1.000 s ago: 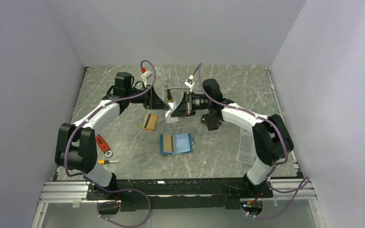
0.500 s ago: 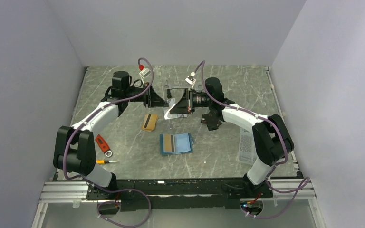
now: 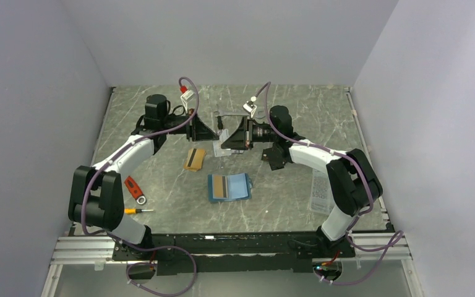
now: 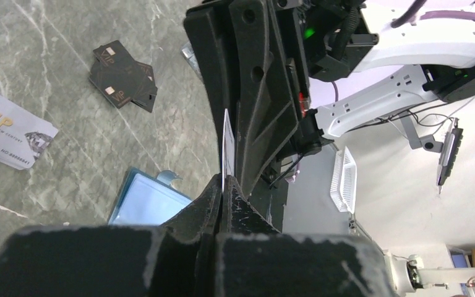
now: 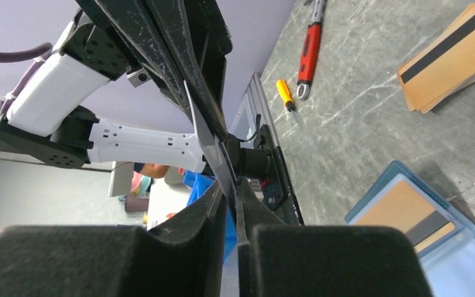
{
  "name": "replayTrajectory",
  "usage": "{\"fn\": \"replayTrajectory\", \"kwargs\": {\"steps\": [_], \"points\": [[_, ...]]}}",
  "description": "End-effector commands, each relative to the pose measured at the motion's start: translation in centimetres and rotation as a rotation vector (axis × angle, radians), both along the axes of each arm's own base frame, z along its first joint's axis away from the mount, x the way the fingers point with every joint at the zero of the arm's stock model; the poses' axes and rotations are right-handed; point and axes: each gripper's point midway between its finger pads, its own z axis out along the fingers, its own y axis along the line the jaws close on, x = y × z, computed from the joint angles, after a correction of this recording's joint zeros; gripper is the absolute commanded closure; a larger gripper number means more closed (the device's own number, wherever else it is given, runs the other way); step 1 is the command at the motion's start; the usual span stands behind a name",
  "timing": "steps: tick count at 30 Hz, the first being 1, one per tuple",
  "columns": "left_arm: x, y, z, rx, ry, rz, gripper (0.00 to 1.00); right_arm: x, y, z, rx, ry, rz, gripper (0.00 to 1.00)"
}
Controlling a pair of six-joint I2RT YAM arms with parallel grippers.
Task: Put the credit cards into the card holder
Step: Pick up the credit card from the center of the board.
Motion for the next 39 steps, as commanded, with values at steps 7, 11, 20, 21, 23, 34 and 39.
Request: {"fn": "replayTrajectory", "kwargs": {"steps": [7, 11, 20, 21, 23, 34, 39], "points": [[-2.5, -0.5, 2.0, -0.048, -0.016, -0.109, 1.00, 0.7, -0.4, 5.5, 0.162, -0.148, -0.039, 0.80], [-2.5, -0.5, 2.2, -0.047, -0.021, -0.103, 1.00, 0.7, -0.4, 5.8, 0.175, -0.149, -0.039, 0.96], [-2.1, 0.0, 1.3, 0.036, -0.067, -0.055, 0.55, -0.3, -3.0, -0.3, -0.100, -0.031, -0.103, 1.00], [-2.1, 0.0, 0.7, 0.065, -0.084, -0.058, 0.52, -0.4, -3.6, -1.7, -0.167, -0.047, -0.120, 1.00], [-2.3, 0.2, -0.8, 0.155, -0.127, -0.069, 0.51, -1.5, -4.6, -4.4, -0.277, -0.012, -0.132, 1.00], [-8.0, 3.6, -12.7, 0.481, 0.067, -0.093, 0.06, -6.5, -9.1, -15.7, -0.635, 0.144, -0.184, 1.00], [-9.6, 3.4, -14.2, 0.446, 0.170, -0.107, 0.01, -6.7, -9.8, -17.5, -0.685, 0.166, -0.208, 1.00]]}}
